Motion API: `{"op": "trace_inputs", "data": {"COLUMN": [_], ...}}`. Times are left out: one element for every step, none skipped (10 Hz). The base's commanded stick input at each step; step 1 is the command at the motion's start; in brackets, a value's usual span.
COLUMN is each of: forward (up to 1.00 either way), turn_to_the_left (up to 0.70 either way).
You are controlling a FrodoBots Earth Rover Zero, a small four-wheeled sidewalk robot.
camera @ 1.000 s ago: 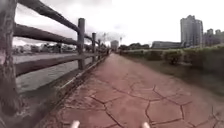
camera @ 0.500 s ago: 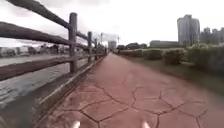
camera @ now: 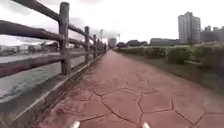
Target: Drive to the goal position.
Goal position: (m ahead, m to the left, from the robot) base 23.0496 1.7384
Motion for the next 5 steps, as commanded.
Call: {"op": "trace_inputs", "data": {"forward": [0.7, 0.7, 0.7, 0.7, 0.7], "turn_to_the_left": [0.0, 0.0, 0.0, 0.0, 0.0]}}
